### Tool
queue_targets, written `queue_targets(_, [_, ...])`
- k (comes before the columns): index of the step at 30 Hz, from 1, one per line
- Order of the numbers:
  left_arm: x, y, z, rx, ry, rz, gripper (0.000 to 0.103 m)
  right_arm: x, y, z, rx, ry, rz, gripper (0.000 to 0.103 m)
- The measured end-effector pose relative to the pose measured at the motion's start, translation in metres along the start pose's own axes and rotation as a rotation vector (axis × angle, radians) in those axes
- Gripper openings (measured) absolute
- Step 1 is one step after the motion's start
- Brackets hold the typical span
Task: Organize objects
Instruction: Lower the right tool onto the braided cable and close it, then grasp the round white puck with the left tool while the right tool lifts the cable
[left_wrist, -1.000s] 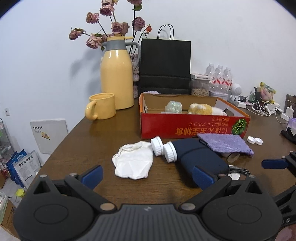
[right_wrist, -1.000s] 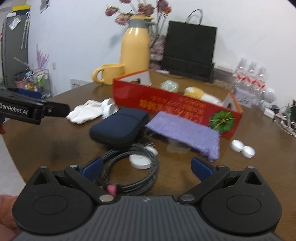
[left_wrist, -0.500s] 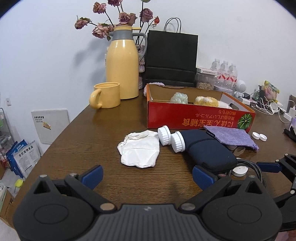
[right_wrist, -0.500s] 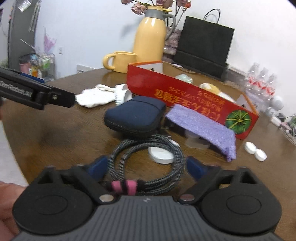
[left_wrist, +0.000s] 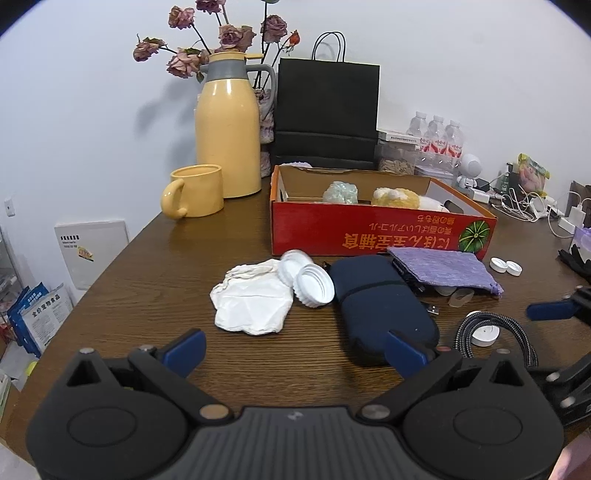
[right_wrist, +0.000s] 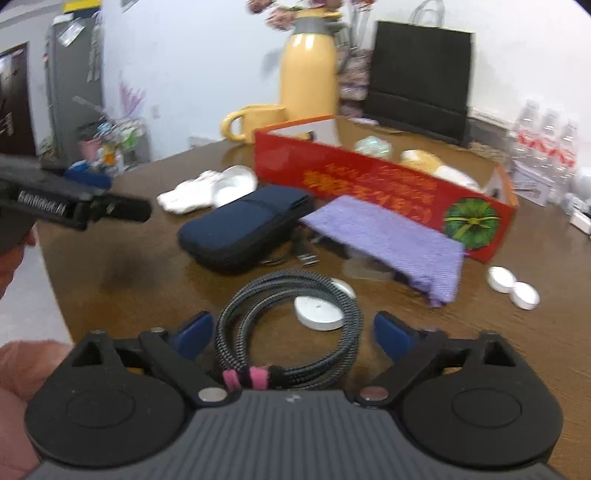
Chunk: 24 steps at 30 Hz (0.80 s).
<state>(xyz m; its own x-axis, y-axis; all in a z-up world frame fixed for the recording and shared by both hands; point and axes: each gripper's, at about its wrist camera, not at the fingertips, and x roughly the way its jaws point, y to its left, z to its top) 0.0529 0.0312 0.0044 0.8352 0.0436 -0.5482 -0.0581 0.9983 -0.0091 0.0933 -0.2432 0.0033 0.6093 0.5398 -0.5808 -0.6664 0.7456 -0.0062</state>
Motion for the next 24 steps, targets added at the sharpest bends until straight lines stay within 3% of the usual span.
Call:
queue_targets(3, [-0.001, -0.003, 0.002, 0.004, -0.002, 0.005, 0.103, -0.013, -0.009, -0.005, 0.064, -0.028, -0.026, 0.102])
queue_targets(5, [-0.001, -0.005, 0.002, 0.009, -0.006, 0.005, 0.102, -0.015, -0.015, -0.01, 0.109, -0.016, -0.053, 0.089])
queue_targets(7, [-0.001, -0.007, 0.001, 0.014, -0.006, 0.004, 0.102, -0.013, -0.02, -0.013, 0.144, 0.005, -0.05, 0.054])
queue_targets(10, [-0.001, -0.011, 0.001, 0.02, -0.003, 0.003, 0.102, -0.008, -0.025, -0.014, 0.149, 0.035, -0.045, 0.027])
queue_targets(12, [-0.001, -0.011, 0.002, 0.023, -0.005, 0.006, 0.102, -0.005, -0.029, -0.013, 0.124, 0.055, -0.066, 0.019])
queue_targets(18, [0.0, -0.019, 0.004, 0.029, -0.008, 0.001, 0.1, 0.009, -0.053, 0.001, 0.041, 0.093, -0.108, 0.014])
queue_targets(24, [0.003, -0.035, 0.006, 0.057, -0.005, -0.025, 0.087, 0.026, -0.053, 0.015, -0.056, 0.083, -0.053, 0.014])
